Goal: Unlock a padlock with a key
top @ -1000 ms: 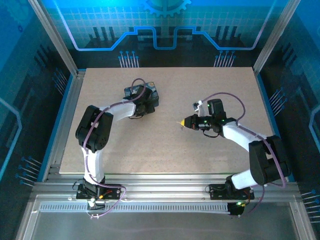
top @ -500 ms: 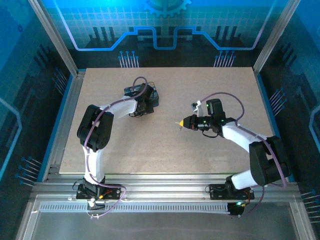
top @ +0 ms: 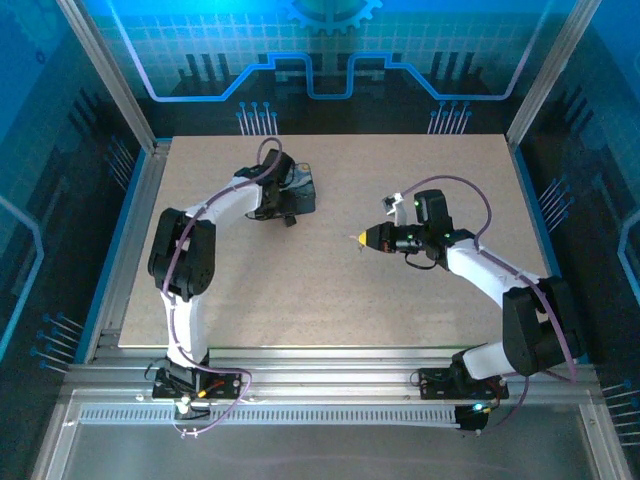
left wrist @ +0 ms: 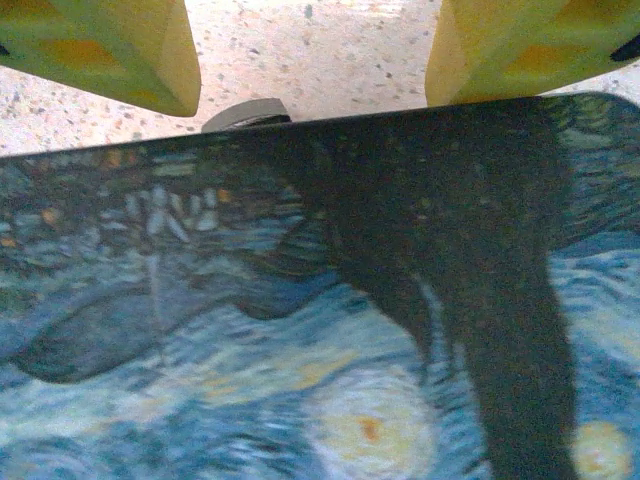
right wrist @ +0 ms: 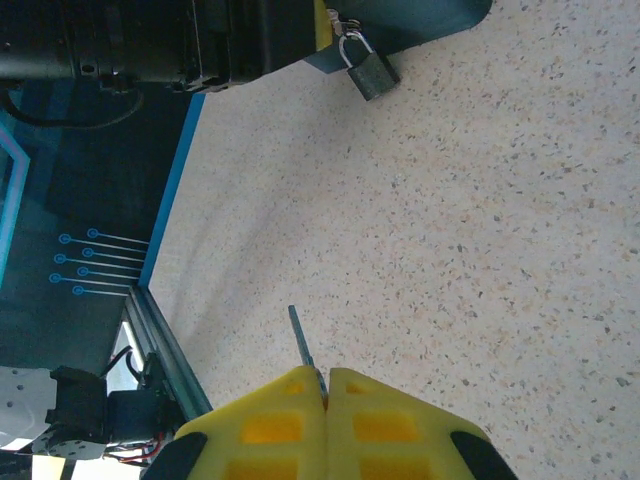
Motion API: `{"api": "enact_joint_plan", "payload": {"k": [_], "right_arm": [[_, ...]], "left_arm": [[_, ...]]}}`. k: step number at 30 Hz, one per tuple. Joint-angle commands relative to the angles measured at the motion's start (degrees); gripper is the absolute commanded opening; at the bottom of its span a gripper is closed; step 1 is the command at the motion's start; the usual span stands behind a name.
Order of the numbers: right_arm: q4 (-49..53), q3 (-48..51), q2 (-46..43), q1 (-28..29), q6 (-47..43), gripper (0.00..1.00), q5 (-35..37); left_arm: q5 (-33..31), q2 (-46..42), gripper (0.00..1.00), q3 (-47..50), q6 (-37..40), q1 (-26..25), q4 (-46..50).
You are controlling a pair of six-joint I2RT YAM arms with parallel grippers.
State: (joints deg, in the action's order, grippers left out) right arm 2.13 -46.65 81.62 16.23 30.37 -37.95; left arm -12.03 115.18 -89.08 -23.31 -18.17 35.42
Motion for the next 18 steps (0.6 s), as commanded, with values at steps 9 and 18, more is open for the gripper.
{"api": "enact_joint_plan", "payload": {"k": [9, 18], "right_arm": [[-0.8, -2.7, 3.2, 1.0, -0.1, 0.00, -1.6], [-0.8, -3.0, 4.0, 2.5, 0.0, 0.00, -0.7]], "left_arm": [[5.8, -0.6, 0.61, 0.7, 2.5, 1.3, -1.5], [6.9, -10.7, 0.65, 3.9, 1.4, 4.7, 0.0]]}}
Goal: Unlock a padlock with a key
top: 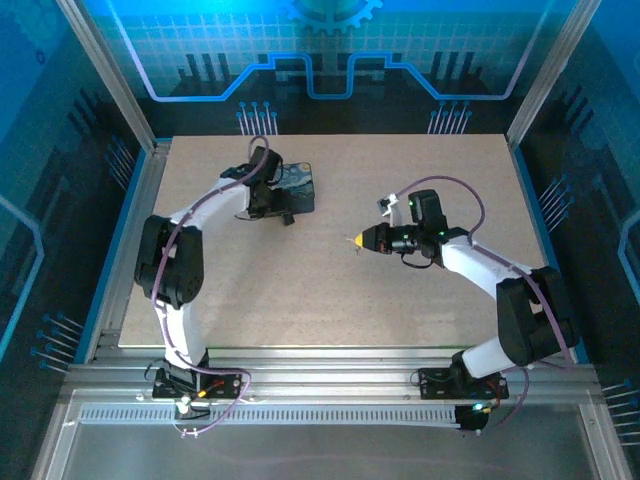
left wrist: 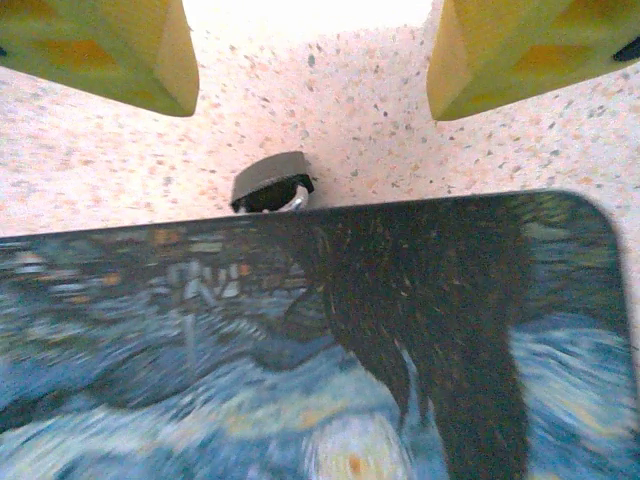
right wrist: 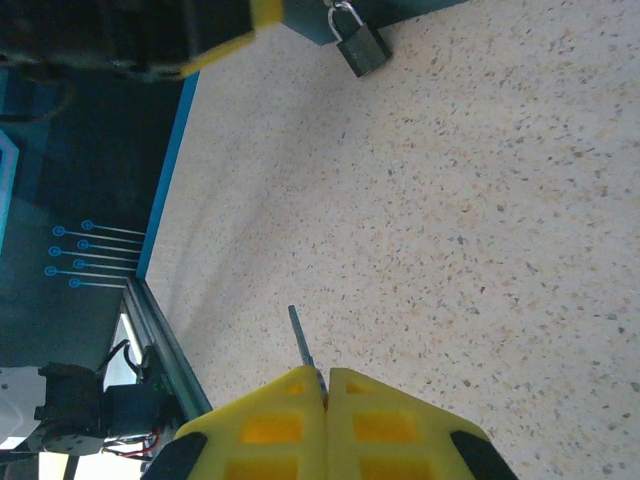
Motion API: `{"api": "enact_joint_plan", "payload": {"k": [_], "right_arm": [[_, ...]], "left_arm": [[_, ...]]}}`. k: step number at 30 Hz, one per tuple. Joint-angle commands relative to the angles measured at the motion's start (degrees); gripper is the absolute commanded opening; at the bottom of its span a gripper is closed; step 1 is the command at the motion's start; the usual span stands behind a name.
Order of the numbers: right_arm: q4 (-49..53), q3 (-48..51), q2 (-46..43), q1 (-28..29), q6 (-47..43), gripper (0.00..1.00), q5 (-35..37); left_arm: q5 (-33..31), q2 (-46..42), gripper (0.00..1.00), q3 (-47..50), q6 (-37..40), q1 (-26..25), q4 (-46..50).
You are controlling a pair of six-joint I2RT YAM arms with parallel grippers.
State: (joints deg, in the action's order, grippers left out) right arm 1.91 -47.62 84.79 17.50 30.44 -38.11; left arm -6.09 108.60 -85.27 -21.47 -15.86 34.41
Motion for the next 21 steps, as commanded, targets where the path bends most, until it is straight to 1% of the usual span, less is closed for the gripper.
{"api": "enact_joint_plan", "payload": {"k": [1, 2, 3, 7, 12, 15, 18, 21], "right_arm": [[-0.5, -2.2, 0.9, 1.4, 0.0, 0.00, -0.5], [-0.4, -2.3, 0.9, 1.7, 0.0, 0.00, -0.3], [-0.3, -2.3, 1.0, 1.9, 0.1, 0.00, -0.2], [0.3, -2.4, 0.8, 2.1, 0.0, 0.00, -0.1], [3.6, -4.9, 0.2, 2.3, -1.6, 0.00, 0.0], [4.7, -5.2, -0.4, 2.3, -2.2, 0.00, 0.3], [4.9, -5.3, -0.5, 2.3, -2.0, 0.00, 0.4], [5.0, -5.5, 0.0, 2.4, -1.8, 0.00, 0.5]], "left_arm": [[0.9, -4.4, 0.66, -0.1, -0.4, 3.2, 1.2], [1.2, -4.5, 0.70, -0.3, -0.2, 4.1, 1.1], [1.5, -4.4, 0.71, -0.6, -0.1, 5.2, 0.9], [5.5, -0.8, 0.71, -3.2, 1.5, 9.7, -0.4], [10.3, 6.5, 0.71, -9.8, 5.2, 13.3, 0.1], [13.5, 9.6, 0.71, -11.7, 6.8, 14.4, -1.2], [16.5, 12.3, 0.71, -12.4, 8.3, 14.5, -2.8], [19.7, 14.1, 0.68, -12.4, 9.2, 14.4, -3.6]]}}
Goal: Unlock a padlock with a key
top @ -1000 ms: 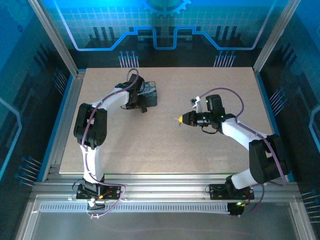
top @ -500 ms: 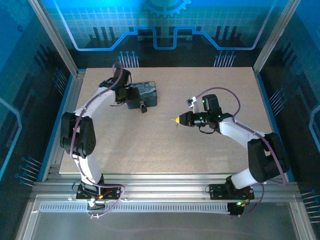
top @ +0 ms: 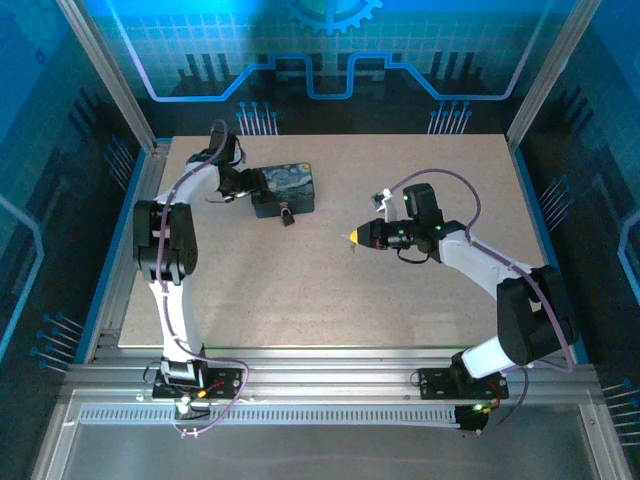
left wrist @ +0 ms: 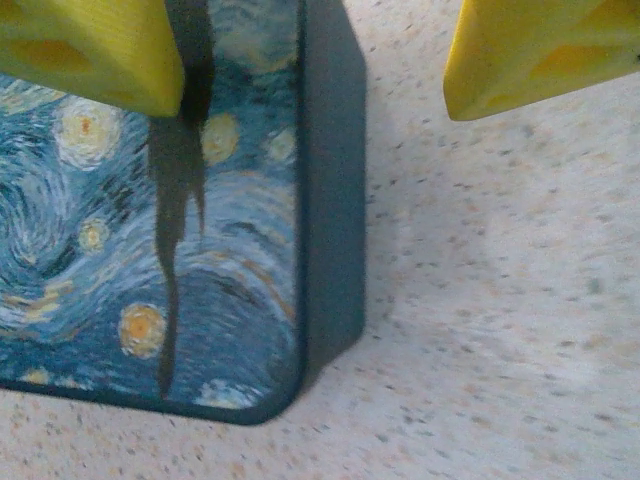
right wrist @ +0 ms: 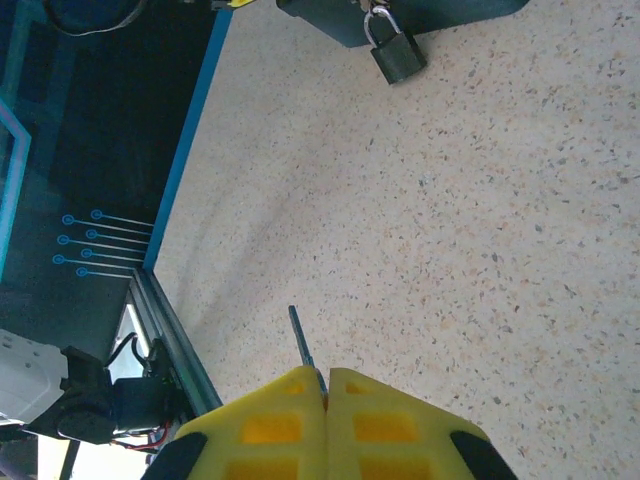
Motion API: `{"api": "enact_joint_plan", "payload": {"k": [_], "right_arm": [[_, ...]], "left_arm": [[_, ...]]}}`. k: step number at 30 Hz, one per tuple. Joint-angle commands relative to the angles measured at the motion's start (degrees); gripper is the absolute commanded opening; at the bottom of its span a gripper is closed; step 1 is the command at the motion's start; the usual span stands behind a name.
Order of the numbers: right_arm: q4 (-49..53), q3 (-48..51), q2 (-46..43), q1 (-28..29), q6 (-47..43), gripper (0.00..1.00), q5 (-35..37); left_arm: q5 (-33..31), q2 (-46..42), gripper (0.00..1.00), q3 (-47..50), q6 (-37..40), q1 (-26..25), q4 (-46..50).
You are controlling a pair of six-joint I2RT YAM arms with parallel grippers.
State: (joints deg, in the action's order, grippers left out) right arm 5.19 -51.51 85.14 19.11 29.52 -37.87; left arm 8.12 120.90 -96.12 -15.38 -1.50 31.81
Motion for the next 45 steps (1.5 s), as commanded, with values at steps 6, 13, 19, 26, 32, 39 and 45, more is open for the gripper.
{"api": "enact_joint_plan", "payload": {"k": [6, 13, 19, 26, 32, 39, 45], "right_arm": [[1.8, -1.5, -0.2, 1.3, -0.4, 0.00, 0.5], [3.3, -0.3, -2.3, 1.7, -0.3, 0.00, 1.0], [6.5, 0.0, -4.7, 1.3, -1.9, 0.00, 2.1], [7.6, 2.9, -6.1, -0.6, -1.9, 0.00, 2.5], [7.3, 4.7, -7.6, -1.8, -1.7, 0.00, 2.5], [9.0, 6.4, -10.0, -4.0, -1.8, 0.00, 2.8], [9.8, 8.6, -12.6, -6.7, -1.6, 0.00, 2.4]], "left_arm": [[9.4, -1.5, 0.56, 5.5, 5.2, -2.1, -3.1], [9.9, -5.8, 0.45, 16.3, 7.8, -6.3, -5.0], [9.2, -9.8, 0.43, 21.1, 7.0, -10.3, -5.2], [6.9, -17.8, 0.43, 29.9, 0.1, -15.2, -6.3], [4.1, -22.0, 0.48, 32.5, -2.3, -18.3, -5.4], [-8.0, -30.1, 0.63, 30.0, -7.3, -27.0, 0.6], [-18.1, -31.7, 0.64, 35.4, -15.4, -37.3, -1.1]]}}
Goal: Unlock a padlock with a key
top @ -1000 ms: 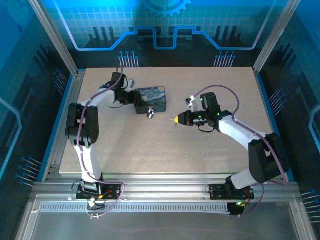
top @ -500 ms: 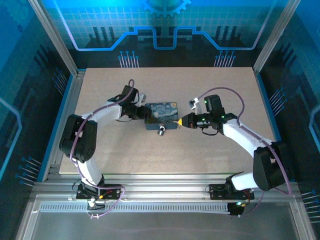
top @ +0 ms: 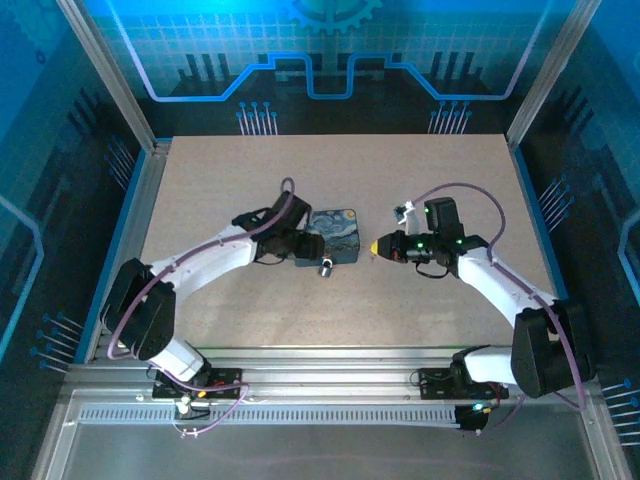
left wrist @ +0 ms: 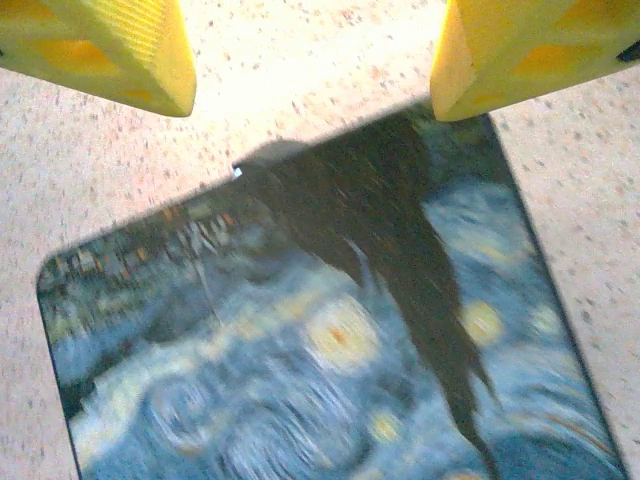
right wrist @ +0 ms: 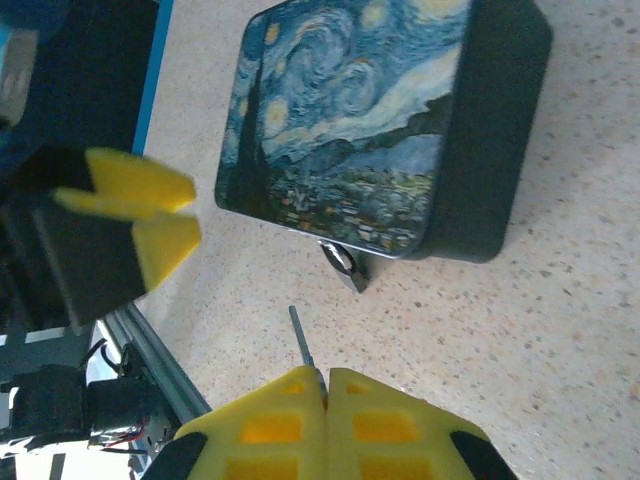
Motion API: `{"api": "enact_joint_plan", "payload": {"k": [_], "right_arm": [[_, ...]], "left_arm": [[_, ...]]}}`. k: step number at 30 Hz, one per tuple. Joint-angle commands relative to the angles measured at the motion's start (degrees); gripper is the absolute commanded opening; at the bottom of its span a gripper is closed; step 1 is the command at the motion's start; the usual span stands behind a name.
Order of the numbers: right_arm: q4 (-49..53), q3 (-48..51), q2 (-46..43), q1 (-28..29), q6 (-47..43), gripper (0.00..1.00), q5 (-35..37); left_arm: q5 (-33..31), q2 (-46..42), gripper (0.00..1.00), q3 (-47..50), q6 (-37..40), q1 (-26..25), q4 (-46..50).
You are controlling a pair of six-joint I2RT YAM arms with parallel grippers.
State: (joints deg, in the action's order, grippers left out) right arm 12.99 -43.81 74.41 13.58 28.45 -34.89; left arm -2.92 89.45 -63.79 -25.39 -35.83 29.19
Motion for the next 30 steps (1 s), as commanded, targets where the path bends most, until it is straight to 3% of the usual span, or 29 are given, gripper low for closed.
{"api": "enact_joint_plan", "payload": {"k": [1, 8, 14, 22, 30], "right_arm": [[2.4, 1.1, -2.3, -1.5, -0.8, 0.00, -0.6], [4.5, 1.5, -4.1, -3.5, -1.8, 0.00, -1.3], [5.1, 2.1, -4.9, -4.5, -2.3, 0.00, -1.8], [2.9, 3.2, -3.7, -5.1, -1.9, 0.00, -2.7], [2.0, 2.9, -2.7, -5.2, -1.7, 0.00, -3.8]], "left_arm": [[-8.0, 0.5, 0.64, 4.0, -6.3, -4.6, 0.0], [-12.7, 11.5, 0.64, 2.0, -9.3, -10.5, -6.4], [-15.7, 16.8, 0.64, -1.1, -8.8, -10.5, -9.1], [-15.1, 19.4, 0.62, -3.8, -9.5, -10.4, -10.7], [-18.2, 21.4, 0.54, -5.5, -10.1, -10.2, -9.5]]}}
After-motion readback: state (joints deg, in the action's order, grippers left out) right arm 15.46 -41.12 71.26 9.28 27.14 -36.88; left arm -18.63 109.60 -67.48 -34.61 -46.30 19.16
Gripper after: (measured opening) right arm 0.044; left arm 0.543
